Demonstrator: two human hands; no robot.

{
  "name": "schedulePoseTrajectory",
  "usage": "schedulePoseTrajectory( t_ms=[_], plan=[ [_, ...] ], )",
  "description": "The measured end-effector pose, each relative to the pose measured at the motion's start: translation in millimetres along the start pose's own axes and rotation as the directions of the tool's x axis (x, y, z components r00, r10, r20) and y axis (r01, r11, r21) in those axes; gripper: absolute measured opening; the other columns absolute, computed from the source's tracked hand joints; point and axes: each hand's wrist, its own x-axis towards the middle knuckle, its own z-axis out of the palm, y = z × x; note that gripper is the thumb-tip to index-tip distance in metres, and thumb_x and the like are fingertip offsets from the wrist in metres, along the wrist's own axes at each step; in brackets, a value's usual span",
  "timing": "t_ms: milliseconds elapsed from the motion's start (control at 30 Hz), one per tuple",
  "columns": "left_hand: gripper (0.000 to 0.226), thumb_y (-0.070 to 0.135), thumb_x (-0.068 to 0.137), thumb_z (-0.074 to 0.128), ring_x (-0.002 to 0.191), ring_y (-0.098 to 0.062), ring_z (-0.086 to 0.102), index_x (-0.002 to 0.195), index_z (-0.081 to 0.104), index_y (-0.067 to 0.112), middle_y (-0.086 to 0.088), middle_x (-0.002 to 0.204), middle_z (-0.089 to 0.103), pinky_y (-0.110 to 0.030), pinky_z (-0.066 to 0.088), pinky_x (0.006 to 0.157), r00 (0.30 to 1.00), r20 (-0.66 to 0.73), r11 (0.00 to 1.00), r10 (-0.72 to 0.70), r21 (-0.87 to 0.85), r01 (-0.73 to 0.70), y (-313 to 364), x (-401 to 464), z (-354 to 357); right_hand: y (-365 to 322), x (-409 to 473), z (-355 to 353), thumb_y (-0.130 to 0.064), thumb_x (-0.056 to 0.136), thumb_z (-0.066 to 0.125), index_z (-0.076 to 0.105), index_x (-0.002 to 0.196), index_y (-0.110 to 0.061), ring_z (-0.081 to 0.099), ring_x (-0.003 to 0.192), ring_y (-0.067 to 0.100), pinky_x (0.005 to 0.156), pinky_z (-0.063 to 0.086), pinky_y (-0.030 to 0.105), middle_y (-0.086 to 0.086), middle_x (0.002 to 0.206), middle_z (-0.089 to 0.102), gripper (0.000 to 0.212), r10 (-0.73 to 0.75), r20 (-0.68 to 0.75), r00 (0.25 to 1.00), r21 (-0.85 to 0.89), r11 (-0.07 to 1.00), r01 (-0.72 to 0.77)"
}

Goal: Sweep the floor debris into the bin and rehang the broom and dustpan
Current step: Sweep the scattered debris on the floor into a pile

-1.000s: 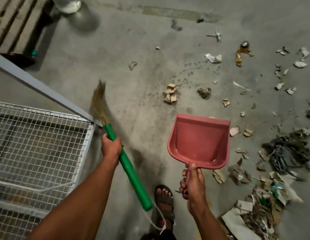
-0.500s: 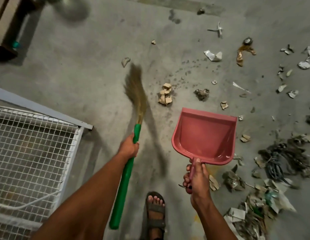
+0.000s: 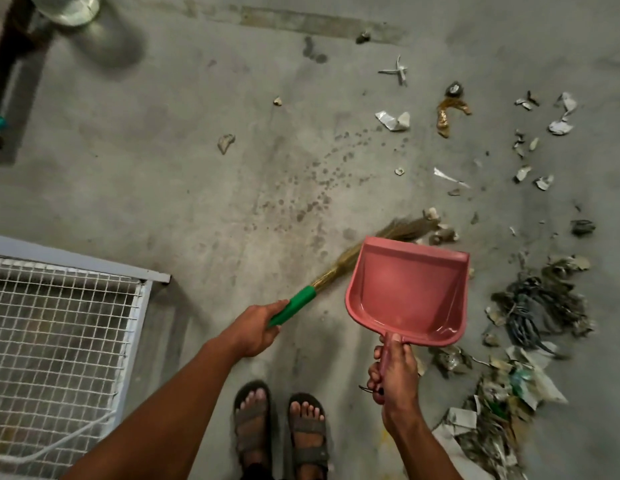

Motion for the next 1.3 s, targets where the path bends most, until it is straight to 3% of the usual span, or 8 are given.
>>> schedulePoseTrajectory(
  t_ms=[133,267,367,533,633,733,1000,1300],
  plan=[
    [0.066,0.025,0.097,0.068,0.136,-0.019,0.057,0.158,0.045,0.031,-0.001,0.151,0.057,-0.014,0.035,0.110,0.986,-0.166,0.995,-0.007,-0.101,-0.010,-8,-11,-25,-15,-10,16,-0.048,0.109,0.046,0.057,0.101,-0.019,0.042,0.044,0.011,0.040,0.027,0.017,-0.001,0.074,0.056,0.032,-0.005,0.037,0.999,0.059,0.998,0.003],
    [0.066,0.036,0.095,0.065,0.095,-0.029,0.075,0.157,0.043,0.037,-0.005,0.138,0.067,-0.034,0.059,0.091,0.936,-0.308,0.962,-0.170,-0.259,0.090,-27,-6,-54,-29,-11,38,-0.049,0.109,0.046,0.059,0.106,-0.018,0.042,0.046,0.013,0.039,0.028,0.018,0.003,0.077,0.055,0.034,-0.034,0.067,0.997,0.059,0.998,0.030],
    [0.073,0.052,0.087,0.057,0.090,-0.037,0.075,0.156,0.033,0.049,-0.015,0.121,0.073,-0.048,0.063,0.082,0.850,-0.398,0.882,-0.346,-0.448,0.150,-50,7,-76,-38,-9,60,-0.050,0.109,0.046,0.060,0.107,-0.017,0.042,0.045,0.014,0.038,0.028,0.018,0.004,0.077,0.054,0.036,-0.036,0.080,0.996,0.056,0.998,0.031],
    [0.075,0.048,0.091,0.058,0.099,-0.042,0.073,0.153,0.017,0.055,-0.019,0.117,0.072,-0.055,0.062,0.086,0.668,-0.448,0.739,-0.595,-0.632,0.234,-89,50,-128,-53,-2,110,-0.046,0.109,0.047,0.061,0.103,-0.024,0.041,0.046,0.011,0.040,0.028,0.018,-0.001,0.080,0.057,0.027,-0.056,0.135,0.989,0.085,0.995,0.044],
    [0.074,0.041,0.087,0.060,0.099,-0.038,0.073,0.155,0.032,0.040,-0.017,0.119,0.071,-0.051,0.063,0.087,0.611,-0.407,0.674,-0.679,-0.675,0.300,-117,87,-164,-58,6,139,-0.047,0.109,0.046,0.061,0.104,-0.024,0.042,0.045,0.011,0.040,0.026,0.018,-0.004,0.077,0.057,0.027,-0.049,0.151,0.987,0.091,0.995,0.035],
    [0.049,0.024,0.083,0.065,0.088,-0.034,0.071,0.132,0.057,0.020,-0.015,0.112,0.071,-0.042,0.064,0.078,0.572,-0.356,0.623,-0.739,-0.685,0.378,-106,105,-204,-61,18,165,-0.046,0.110,0.045,0.060,0.104,-0.024,0.043,0.044,0.012,0.039,0.026,0.017,-0.003,0.078,0.057,0.028,-0.060,0.160,0.985,0.106,0.993,0.043],
    [0.048,0.014,0.089,0.065,0.093,-0.034,0.072,0.136,0.057,0.014,-0.018,0.115,0.066,-0.043,0.063,0.085,0.723,-0.312,0.745,-0.617,-0.530,0.406,-93,186,-213,-74,70,223,-0.046,0.111,0.044,0.060,0.103,-0.022,0.045,0.045,0.014,0.038,0.030,0.018,-0.003,0.074,0.058,0.030,-0.073,0.139,0.988,0.159,0.986,0.050],
    [0.074,0.020,0.096,0.059,0.123,-0.037,0.060,0.163,0.030,0.032,-0.017,0.147,0.053,-0.036,0.049,0.101,0.918,-0.243,0.948,-0.314,-0.033,0.315,-77,236,-221,-104,113,212,-0.048,0.112,0.041,0.060,0.111,-0.019,0.045,0.045,0.011,0.038,0.031,0.020,-0.005,0.076,0.058,0.035,-0.082,0.117,0.990,0.221,0.974,0.055]
  ],
)
